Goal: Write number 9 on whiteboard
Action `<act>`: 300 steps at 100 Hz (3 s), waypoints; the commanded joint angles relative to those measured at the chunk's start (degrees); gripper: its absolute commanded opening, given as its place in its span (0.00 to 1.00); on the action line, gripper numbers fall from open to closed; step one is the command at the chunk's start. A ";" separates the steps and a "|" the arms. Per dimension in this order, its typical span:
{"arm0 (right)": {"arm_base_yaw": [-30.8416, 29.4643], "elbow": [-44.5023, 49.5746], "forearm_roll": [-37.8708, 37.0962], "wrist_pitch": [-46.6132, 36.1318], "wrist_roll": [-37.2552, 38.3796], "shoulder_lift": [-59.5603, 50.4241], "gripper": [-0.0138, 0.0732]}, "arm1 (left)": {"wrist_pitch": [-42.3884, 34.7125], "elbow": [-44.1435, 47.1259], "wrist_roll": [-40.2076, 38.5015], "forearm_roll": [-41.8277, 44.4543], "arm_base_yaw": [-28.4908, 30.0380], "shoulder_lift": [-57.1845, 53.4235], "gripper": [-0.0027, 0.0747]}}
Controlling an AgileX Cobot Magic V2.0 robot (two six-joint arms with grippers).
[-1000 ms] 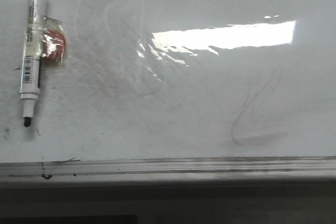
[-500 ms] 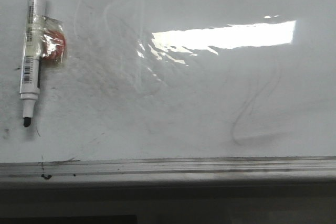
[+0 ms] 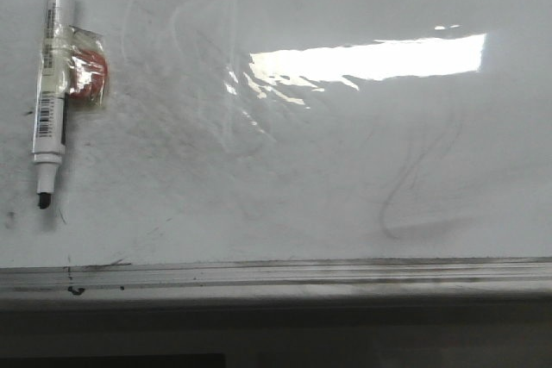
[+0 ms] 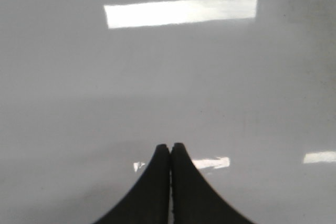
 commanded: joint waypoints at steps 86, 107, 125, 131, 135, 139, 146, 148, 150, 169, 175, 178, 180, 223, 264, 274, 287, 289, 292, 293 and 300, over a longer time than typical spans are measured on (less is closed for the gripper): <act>-0.32 -3.15 5.27 -4.82 -0.59 -0.61 0.09 | -7.65 0.69 -0.45 -1.63 -0.46 -1.31 0.01; 2.84 -10.25 6.64 3.02 -0.71 7.95 0.09 | -4.40 -6.31 -0.45 -5.04 -0.46 5.09 0.01; 5.29 -16.67 6.74 5.77 -0.71 17.77 0.09 | -8.39 -11.24 -0.45 -5.52 -0.46 12.55 0.01; 5.54 -17.40 6.74 5.66 -0.71 19.84 0.09 | -10.59 -11.60 -0.45 -5.52 -0.46 14.02 0.01; 5.54 -17.40 6.74 5.22 -0.71 20.65 0.09 | -11.61 -11.60 -0.45 -5.52 -0.46 14.90 0.01; 5.54 -17.40 6.74 5.24 -0.71 21.46 0.09 | -12.16 -11.60 -0.45 -5.52 -0.46 15.64 0.03; 5.54 -17.40 6.74 5.34 -0.71 22.24 0.09 | -12.61 -11.60 -0.45 -6.16 -0.46 16.88 0.11; 5.54 -17.40 6.74 5.34 -0.71 22.27 0.09 | -12.95 -11.60 -0.45 -6.27 -0.46 17.25 0.15; 5.54 -17.40 6.74 5.34 -0.71 22.27 0.09 | -13.19 -11.60 -0.45 -6.27 -0.46 17.53 0.20; 5.54 -17.40 6.74 5.34 -0.71 22.27 0.09 | -21.92 -11.60 -0.45 -6.27 -0.46 22.00 0.65; 5.54 -17.40 6.74 5.34 -0.71 22.27 0.09 | -25.72 -11.60 -0.45 -6.13 -1.20 23.04 0.69; 5.54 -17.40 6.74 5.34 -0.71 22.27 0.09 | -27.26 -11.60 -0.45 -5.72 -2.00 23.46 0.68; 5.54 -17.40 6.74 5.34 -0.71 22.27 0.09 | -28.14 -11.60 -0.45 -5.38 -2.78 23.83 0.68; 5.54 -17.40 6.74 5.34 -0.71 22.27 0.09 | -30.08 -11.60 -13.07 0.51 -35.80 34.80 0.68; 5.54 -17.40 6.74 5.34 -0.71 22.27 0.09 | -37.46 -11.60 -13.07 -1.58 -44.40 48.23 0.64; 5.54 -17.40 6.74 5.34 -0.71 22.27 0.09 | -39.87 -11.60 -13.07 -1.58 -44.40 51.51 0.61; 5.54 -17.40 6.74 5.34 -0.71 22.27 0.09 | -42.58 -11.60 -13.07 -5.04 -44.40 55.72 0.50; 5.54 -17.40 6.74 5.34 -0.71 22.27 0.09 | -43.06 -11.60 -13.07 -5.56 -44.40 56.01 0.48; 5.54 -17.40 7.06 5.34 -0.71 22.27 0.09 | -43.78 -11.60 -13.07 -6.65 -44.40 56.56 0.43; 5.54 -17.40 7.20 5.34 -0.71 22.27 0.09 | -43.95 -11.60 -13.07 -7.13 -44.40 56.78 0.42; 5.54 -17.40 9.12 5.34 -0.71 22.27 0.09 | -45.02 -11.60 -13.07 -9.59 -44.40 57.77 0.30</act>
